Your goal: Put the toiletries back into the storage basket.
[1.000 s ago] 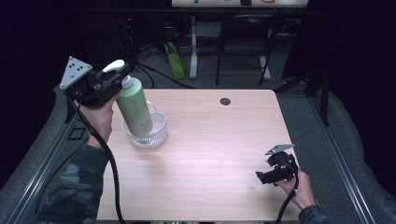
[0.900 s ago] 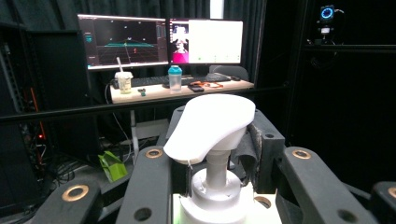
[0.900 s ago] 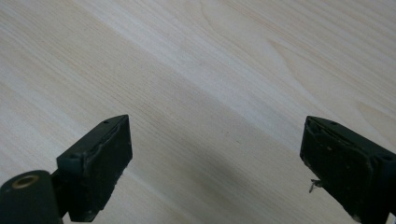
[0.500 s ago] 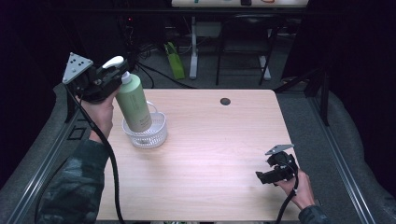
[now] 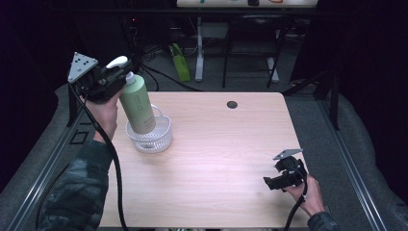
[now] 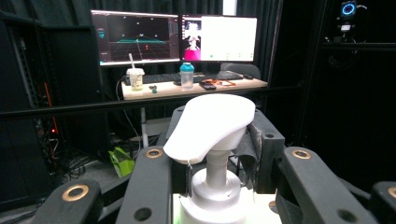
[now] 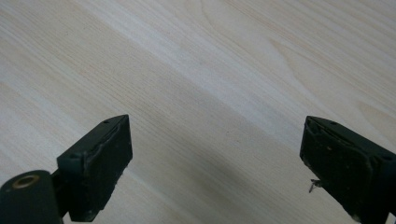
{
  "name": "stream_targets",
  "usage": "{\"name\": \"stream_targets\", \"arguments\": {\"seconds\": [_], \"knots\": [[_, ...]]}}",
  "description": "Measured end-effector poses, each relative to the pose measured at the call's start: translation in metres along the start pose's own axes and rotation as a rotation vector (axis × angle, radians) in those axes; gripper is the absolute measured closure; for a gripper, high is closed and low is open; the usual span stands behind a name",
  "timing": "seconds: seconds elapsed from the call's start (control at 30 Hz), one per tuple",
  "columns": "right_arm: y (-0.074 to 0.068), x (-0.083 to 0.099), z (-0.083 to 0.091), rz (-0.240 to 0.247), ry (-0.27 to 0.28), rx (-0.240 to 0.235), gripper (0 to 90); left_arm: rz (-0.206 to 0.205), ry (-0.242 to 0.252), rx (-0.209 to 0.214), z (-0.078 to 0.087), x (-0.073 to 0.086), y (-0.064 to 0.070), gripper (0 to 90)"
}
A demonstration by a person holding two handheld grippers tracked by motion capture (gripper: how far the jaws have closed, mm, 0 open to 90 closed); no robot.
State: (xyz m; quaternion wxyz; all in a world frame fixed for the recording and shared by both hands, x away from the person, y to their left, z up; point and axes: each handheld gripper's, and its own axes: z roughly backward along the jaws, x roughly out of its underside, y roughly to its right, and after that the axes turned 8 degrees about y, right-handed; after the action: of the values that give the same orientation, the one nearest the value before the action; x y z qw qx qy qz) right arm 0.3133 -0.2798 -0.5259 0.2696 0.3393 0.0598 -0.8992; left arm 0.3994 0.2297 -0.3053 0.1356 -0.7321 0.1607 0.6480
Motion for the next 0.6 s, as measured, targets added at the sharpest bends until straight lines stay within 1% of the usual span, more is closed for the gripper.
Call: {"name": "stream_targets", "arguments": {"seconds": [0.6], "knots": [[0.0011, 0.0003, 0.0002, 0.0, -0.002, 0.004, 8.6, 0.005, -0.001, -0.016, -0.0102, 0.0087, -0.0062, 66.4]]}}
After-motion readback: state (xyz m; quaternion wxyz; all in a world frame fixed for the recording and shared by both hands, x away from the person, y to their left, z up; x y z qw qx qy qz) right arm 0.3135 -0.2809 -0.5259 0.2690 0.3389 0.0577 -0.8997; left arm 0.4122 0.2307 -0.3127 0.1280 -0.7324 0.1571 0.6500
